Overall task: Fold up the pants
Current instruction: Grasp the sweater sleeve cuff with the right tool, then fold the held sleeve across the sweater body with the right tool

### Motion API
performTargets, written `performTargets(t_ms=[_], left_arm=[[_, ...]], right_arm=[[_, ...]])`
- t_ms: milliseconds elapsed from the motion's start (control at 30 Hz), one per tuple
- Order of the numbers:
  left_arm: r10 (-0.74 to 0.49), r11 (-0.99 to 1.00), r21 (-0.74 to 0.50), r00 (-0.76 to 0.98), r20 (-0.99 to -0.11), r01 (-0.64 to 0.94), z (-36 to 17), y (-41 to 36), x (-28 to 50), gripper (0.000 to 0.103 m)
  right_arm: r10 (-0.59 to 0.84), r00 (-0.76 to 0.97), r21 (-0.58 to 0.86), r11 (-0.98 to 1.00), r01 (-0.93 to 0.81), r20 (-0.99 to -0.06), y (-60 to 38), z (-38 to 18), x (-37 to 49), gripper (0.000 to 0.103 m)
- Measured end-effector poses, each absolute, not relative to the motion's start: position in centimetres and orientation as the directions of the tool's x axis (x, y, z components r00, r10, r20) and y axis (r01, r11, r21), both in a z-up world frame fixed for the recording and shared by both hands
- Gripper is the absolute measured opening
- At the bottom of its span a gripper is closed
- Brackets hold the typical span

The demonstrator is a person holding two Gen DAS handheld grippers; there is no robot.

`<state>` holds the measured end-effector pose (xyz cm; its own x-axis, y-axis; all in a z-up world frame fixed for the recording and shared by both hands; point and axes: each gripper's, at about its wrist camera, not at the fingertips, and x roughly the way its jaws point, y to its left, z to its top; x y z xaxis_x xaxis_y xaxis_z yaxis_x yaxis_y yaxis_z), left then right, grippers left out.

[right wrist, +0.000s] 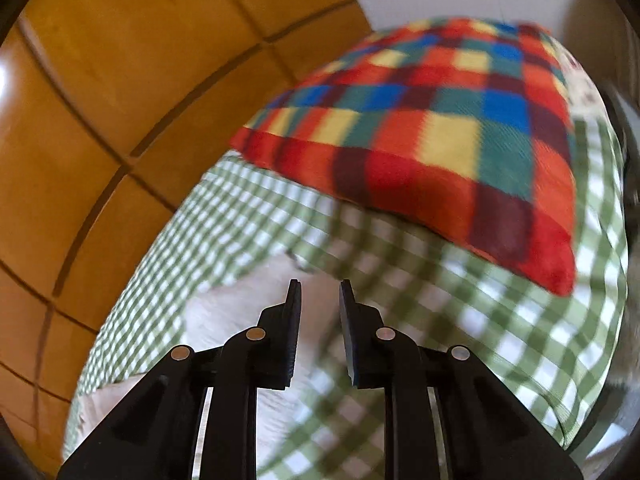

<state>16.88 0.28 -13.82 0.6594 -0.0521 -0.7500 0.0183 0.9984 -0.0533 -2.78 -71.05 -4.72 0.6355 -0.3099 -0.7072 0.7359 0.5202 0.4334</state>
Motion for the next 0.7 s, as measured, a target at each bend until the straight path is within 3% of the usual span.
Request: performTargets(t_ms=[67, 133, 167, 267, 467, 533, 567, 600, 700], left_arm=[[-0.052, 0.998, -0.052, 0.659, -0.75, 0.018, -13.8, 0.3, 16.9, 0.101], [-0.05, 0.999, -0.05, 0.658, -0.751, 0.018, -13.8, 0.3, 16.9, 0.101], [-0.049, 0.999, -0.049, 0.658, -0.751, 0.018, -13.8, 0.3, 16.9, 0.101], [-0.048, 0.999, -0.048, 0.658, -0.752, 0.018, -13.8, 0.3, 16.8, 0.101], [-0.047, 0.999, -0.046, 0.657, -0.752, 0.018, -13.8, 0.3, 16.8, 0.101], [-0.047, 0.999, -0.046, 0.657, -0.752, 0.018, -13.8, 0.3, 16.8, 0.101], [-0.047, 0.999, -0.047, 0.656, -0.753, 0.018, -13.8, 0.3, 16.8, 0.101], [-0.048, 0.999, -0.048, 0.656, -0.753, 0.018, -13.8, 0.3, 16.9, 0.101], [-0.048, 0.999, -0.048, 0.656, -0.753, 0.018, -13.8, 0.3, 16.8, 0.101]], right_arm=[[-0.271, 0.643, 0.448, 0.528, 0.721, -0.716, -70.7, -5.4, -3.2, 0.022], [-0.235, 0.66, 0.462, 0.55, 0.695, -0.713, -69.6, -5.8, -3.6, 0.051], [-0.218, 0.679, 0.486, 0.55, 0.679, -0.701, -69.1, -6.1, -3.9, 0.073], [-0.171, 0.698, 0.519, 0.554, 0.651, -0.695, -67.7, -7.3, -3.8, 0.074], [-0.151, 0.716, 0.552, 0.535, 0.639, -0.682, -67.0, -8.5, -0.9, 0.048], [-0.137, 0.718, 0.567, 0.521, 0.639, -0.683, -66.9, -9.0, 0.0, 0.032], [-0.118, 0.725, 0.584, 0.514, 0.629, -0.678, -66.7, -9.1, 0.3, 0.017], [-0.113, 0.731, 0.588, 0.518, 0.621, -0.673, -66.3, -8.9, 0.5, 0.009], [-0.235, 0.729, 0.531, 0.548, 0.646, -0.643, -65.7, -7.1, -0.2, 0.007]])
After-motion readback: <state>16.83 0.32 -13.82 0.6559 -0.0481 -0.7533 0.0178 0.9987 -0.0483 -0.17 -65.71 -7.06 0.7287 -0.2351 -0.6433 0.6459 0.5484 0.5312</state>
